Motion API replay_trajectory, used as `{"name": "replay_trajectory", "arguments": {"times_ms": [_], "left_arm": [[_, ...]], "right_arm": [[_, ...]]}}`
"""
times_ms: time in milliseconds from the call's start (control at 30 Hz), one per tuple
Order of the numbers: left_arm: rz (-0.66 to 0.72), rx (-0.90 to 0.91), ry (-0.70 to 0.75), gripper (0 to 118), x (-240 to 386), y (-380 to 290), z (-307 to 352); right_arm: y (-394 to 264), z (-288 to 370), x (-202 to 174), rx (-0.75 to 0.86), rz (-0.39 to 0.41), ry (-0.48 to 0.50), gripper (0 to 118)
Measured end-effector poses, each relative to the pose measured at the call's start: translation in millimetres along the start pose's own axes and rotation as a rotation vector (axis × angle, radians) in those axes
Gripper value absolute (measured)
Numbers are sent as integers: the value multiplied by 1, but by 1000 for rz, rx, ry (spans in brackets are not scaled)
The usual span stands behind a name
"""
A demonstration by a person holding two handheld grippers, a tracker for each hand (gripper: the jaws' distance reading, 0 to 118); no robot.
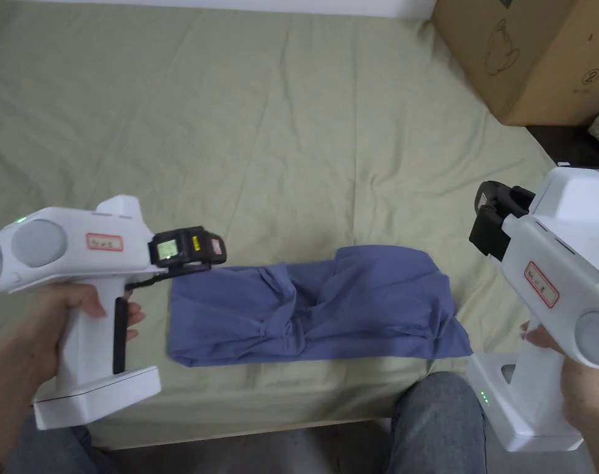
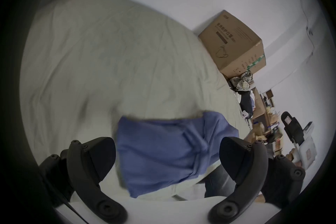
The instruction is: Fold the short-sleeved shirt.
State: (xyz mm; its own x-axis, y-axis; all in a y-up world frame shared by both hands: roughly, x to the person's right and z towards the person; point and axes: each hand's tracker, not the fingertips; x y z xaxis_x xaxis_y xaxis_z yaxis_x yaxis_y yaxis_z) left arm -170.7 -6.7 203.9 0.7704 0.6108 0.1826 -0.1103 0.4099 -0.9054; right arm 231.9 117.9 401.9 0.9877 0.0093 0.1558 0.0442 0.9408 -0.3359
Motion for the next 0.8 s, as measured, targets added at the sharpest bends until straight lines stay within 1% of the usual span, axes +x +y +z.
{"name": "replay_trajectory", "arguments": {"times_ms": [33,167,200,233,267,333,400,433,467,500,533,567,633,800], "left_arm": [[48,-23,-15,117,-20,-4,-4],[168,-91,-48,115,-58,-19,-22],[197,-101,-72,113,-64,-23,-27],[221,-105,-100,108,-69,-25,-31],[239,-106,-114,101,-72,-27,-35],[256,-103,-129,84,-74,-32,-46],[259,-115,-114,72,-75,-31,-56],[256,-112,-102,55,-43,-41,-49],[249,-108,-83,29,-30,-43,-48],[240,-99,-52,29,-27,-43,-49],[225,-85,-21,18,-26,-44,-50],[236,-83,-31,7,-16,-49,-45],[243,-91,-16,5,-7,-50,-43],[188,-83,73,4,18,-40,-9]], "right_arm": [[0,-1,-2,-4,2,1,0],[0,-4,-7,-15,14,4,0],[0,-5,-8,-18,18,6,0],[1,-6,-9,-22,23,5,0],[1,-7,-9,-24,26,4,0],[1,-8,-10,-28,32,3,0],[1,-9,-9,-32,32,2,0],[1,-10,-9,-36,31,1,0],[1,-10,-8,-38,32,-1,0],[0,-10,-7,-41,34,-4,0],[-1,-11,-7,-43,34,-7,0],[-2,-11,-6,-47,33,-8,0],[-4,-12,-4,-55,28,-9,0],[-5,-14,-4,-58,22,0,0]]}}
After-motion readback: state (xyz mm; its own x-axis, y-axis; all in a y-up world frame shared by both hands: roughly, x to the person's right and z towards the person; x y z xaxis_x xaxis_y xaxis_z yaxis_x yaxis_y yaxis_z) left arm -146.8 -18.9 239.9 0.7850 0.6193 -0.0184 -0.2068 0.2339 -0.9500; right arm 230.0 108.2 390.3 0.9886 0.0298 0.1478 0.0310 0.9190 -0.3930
